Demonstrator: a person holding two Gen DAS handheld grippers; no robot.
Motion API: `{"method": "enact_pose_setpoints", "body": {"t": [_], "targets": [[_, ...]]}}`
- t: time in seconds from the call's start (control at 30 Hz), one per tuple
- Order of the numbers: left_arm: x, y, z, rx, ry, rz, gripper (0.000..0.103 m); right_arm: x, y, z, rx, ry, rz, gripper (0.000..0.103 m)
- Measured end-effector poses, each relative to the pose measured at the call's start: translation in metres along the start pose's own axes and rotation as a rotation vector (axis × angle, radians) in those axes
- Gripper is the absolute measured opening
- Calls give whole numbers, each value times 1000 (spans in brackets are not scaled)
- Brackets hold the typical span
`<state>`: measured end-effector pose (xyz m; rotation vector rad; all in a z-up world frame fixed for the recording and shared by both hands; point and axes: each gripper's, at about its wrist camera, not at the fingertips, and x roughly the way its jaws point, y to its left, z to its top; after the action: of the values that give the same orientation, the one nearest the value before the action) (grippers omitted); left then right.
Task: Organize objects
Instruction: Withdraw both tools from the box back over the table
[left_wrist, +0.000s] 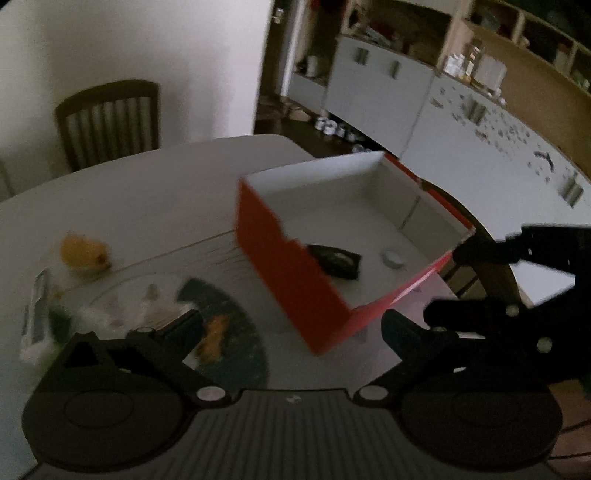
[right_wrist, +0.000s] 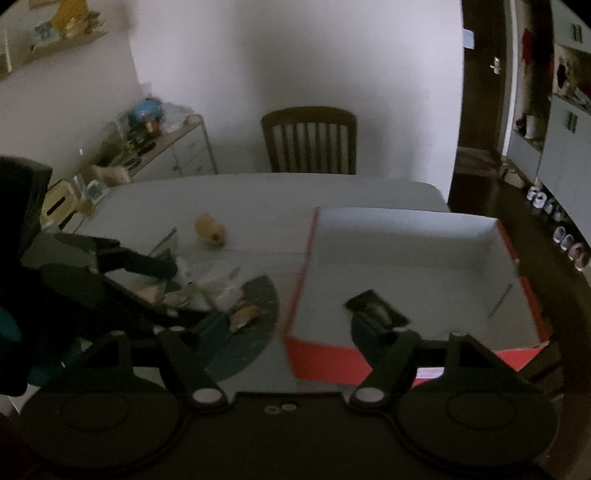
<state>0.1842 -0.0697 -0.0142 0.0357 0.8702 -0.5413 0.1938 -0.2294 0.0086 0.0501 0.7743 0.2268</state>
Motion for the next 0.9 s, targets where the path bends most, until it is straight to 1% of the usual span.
{"method": "enact_pose_setpoints", "body": {"t": [0.13, 0.27, 0.37, 0.57, 0.67, 0.77, 0.9], "targets": [[-24, 23, -19, -17, -45, 12, 103, 10, 34, -6, -18, 16, 20, 75], [-41, 44, -37, -14, -67, 37, 103, 19, 63, -9, -16, 29, 24, 75], [-53, 61, -51, -31, -75, 40, 103, 24, 80, -9, -12, 24, 17, 75], [-71, 91, -77, -14, -104, 92, 103, 36, 107, -16, -28, 25, 0, 75], [-76, 108, -88, -21, -115, 95, 103, 46, 116, -19, -6, 32, 2, 75], [-74, 124, -98, -19, -113, 102, 103, 59, 126, -24, -15, 49, -8, 75], [-58, 144, -111, 14, -72, 156, 103, 79, 138, -32, -38, 92, -31, 75]]}}
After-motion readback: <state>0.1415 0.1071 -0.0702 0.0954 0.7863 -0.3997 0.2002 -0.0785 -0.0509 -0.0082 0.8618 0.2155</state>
